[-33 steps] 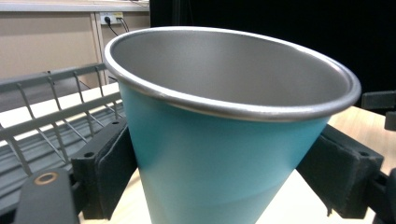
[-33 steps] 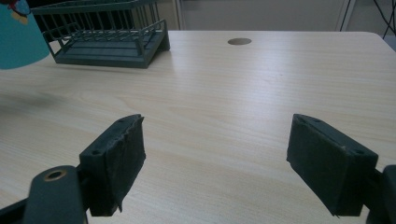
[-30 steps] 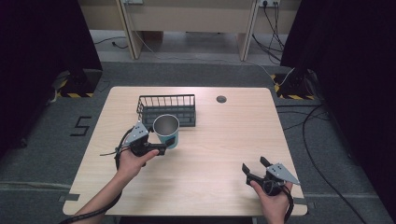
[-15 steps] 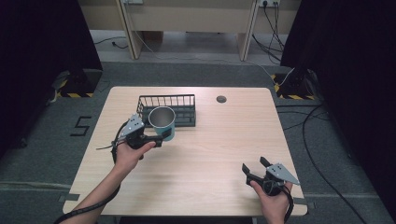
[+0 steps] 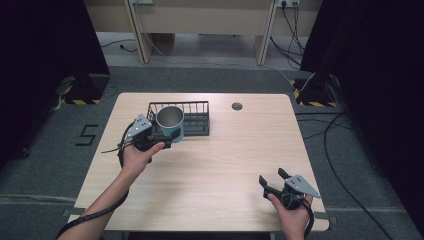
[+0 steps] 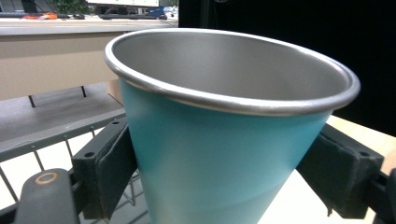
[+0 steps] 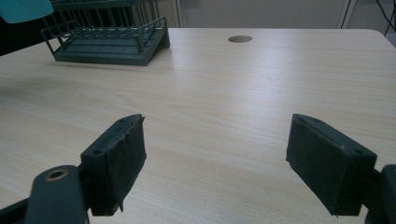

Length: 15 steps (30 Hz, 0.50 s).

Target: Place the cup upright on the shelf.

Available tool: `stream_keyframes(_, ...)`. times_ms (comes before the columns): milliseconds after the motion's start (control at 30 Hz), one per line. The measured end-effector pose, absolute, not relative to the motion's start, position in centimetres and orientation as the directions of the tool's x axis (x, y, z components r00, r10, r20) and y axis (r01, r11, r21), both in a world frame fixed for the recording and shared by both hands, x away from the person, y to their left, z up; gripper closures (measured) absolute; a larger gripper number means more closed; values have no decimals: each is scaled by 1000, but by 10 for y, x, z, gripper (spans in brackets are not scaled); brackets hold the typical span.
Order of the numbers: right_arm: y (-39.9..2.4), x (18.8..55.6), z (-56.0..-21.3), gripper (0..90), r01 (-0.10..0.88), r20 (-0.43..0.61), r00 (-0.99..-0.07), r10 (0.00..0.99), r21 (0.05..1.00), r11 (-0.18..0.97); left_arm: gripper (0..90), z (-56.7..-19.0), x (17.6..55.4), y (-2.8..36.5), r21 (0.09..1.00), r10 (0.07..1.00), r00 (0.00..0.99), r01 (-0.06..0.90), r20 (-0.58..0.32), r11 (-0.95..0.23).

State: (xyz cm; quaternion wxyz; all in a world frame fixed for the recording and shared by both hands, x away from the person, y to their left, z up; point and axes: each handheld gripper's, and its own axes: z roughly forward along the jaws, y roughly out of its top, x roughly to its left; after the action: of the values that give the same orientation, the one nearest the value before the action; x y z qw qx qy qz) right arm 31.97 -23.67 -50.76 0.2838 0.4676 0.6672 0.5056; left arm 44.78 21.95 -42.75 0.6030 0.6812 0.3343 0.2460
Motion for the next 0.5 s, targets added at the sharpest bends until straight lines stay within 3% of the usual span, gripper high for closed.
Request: stream_keyframes(500,-235,320,-509,205,342,94,-404,910,938,55,156,-420,472,222,986,781,622,156,-54,-56)
